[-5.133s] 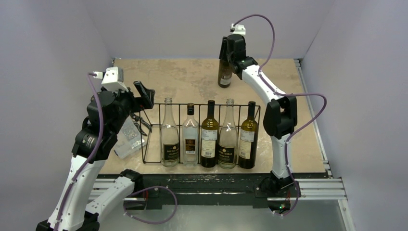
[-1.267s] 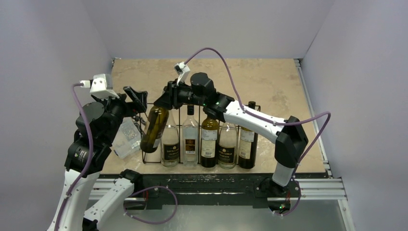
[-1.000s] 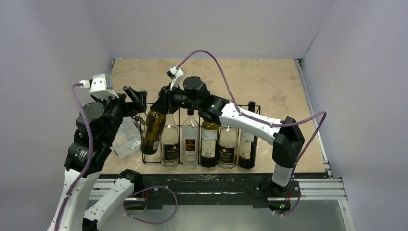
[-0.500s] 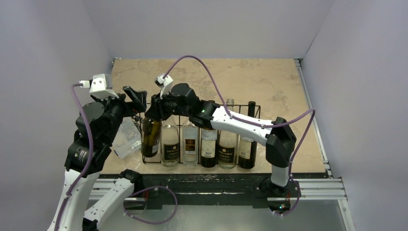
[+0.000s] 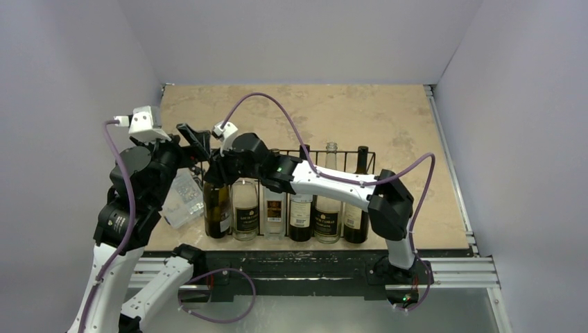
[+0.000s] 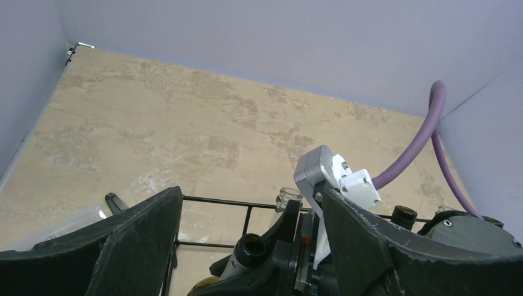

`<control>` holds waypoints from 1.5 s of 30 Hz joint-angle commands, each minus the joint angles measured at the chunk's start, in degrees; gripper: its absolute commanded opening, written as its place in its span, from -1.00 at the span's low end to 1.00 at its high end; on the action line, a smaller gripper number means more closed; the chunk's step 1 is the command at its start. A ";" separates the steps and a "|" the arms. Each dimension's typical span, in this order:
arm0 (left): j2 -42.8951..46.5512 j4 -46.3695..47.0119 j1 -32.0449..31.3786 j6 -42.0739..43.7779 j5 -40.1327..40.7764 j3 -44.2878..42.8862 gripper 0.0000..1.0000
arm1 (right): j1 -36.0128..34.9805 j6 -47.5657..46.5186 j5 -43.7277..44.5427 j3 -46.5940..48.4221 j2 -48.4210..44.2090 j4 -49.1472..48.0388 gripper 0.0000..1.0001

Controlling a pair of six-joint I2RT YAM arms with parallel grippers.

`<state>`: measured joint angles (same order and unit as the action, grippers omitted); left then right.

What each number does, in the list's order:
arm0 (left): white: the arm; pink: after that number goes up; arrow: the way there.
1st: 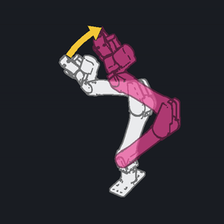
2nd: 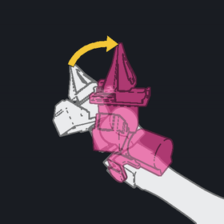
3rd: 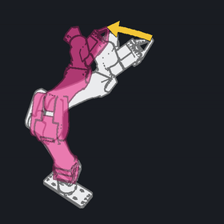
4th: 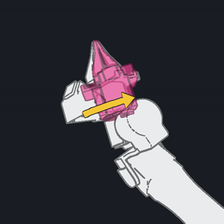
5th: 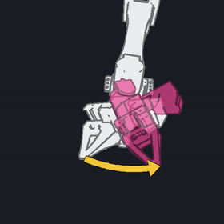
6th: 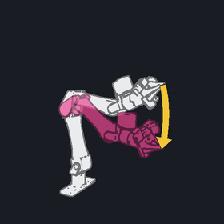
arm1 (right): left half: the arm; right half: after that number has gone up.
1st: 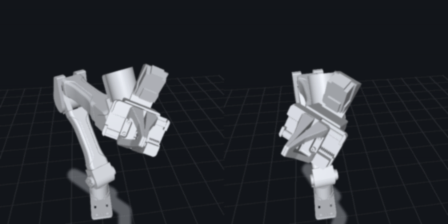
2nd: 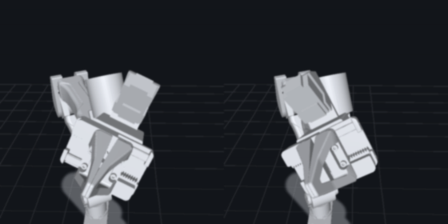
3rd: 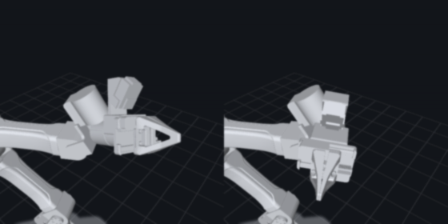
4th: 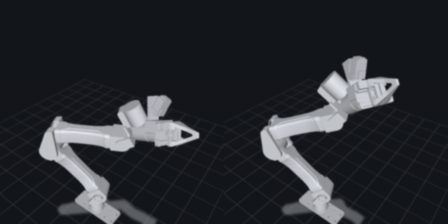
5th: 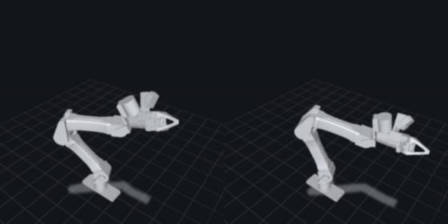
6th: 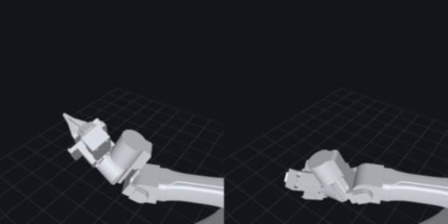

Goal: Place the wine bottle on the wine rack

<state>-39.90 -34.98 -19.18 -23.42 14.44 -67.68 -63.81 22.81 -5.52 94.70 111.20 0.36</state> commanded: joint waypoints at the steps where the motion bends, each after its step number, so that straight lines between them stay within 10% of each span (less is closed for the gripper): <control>1: 0.96 2.16 -0.13 -0.05 0.39 0.00 0.66 | 0.08 -4.30 5.36 3.65 0.19 2.47 -1.00; 35: -2.19 1.25 -0.07 2.92 4.28 -1.01 0.69 | -1.14 -5.21 10.45 8.82 10.33 6.25 -0.96; 45: 2.68 16.33 1.60 7.63 -6.13 8.04 0.98 | -1.14 -5.11 11.59 11.03 12.93 6.29 -0.86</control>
<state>-39.70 -28.62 -18.81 -18.17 13.50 -63.61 -64.60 22.94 2.70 105.82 121.36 0.78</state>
